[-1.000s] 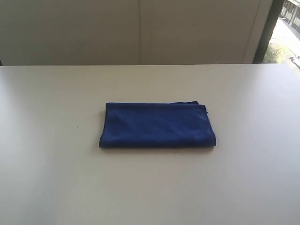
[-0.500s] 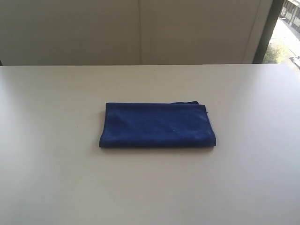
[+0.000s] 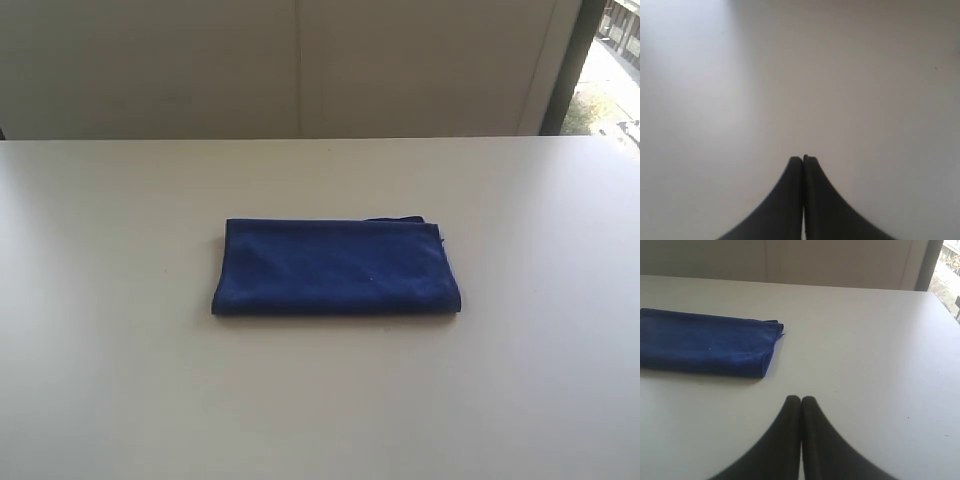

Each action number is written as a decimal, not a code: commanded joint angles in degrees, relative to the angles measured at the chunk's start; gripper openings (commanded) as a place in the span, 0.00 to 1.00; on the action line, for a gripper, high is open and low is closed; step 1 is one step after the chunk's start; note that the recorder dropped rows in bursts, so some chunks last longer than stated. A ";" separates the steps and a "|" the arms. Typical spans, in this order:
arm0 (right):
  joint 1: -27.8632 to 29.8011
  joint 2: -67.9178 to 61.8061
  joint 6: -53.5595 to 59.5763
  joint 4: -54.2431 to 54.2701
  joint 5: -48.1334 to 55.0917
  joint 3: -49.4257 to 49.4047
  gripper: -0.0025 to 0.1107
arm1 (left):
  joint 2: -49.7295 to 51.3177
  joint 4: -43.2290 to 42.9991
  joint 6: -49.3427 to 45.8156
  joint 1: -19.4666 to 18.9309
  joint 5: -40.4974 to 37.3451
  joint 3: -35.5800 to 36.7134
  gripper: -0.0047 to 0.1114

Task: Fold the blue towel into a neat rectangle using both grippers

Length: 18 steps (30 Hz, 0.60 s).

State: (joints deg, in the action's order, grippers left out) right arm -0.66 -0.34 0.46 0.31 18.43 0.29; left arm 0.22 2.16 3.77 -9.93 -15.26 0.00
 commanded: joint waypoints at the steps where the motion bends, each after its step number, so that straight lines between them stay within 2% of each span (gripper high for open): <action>1: -0.36 0.34 -0.14 0.15 -0.44 -0.29 0.02 | -0.22 0.34 -2.58 -0.26 -0.45 0.00 0.04; 9: -0.36 0.34 -0.14 0.15 -0.44 -0.29 0.02 | -0.22 0.43 2.97 -0.15 -0.45 0.00 0.04; 18: -0.36 0.34 -0.14 0.15 -0.44 -0.29 0.02 | -0.22 0.43 1.20 1.02 -0.45 0.00 0.04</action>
State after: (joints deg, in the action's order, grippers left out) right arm -0.66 -0.34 0.46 0.31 18.43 0.29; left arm 0.22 2.09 5.67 -9.93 -15.26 0.00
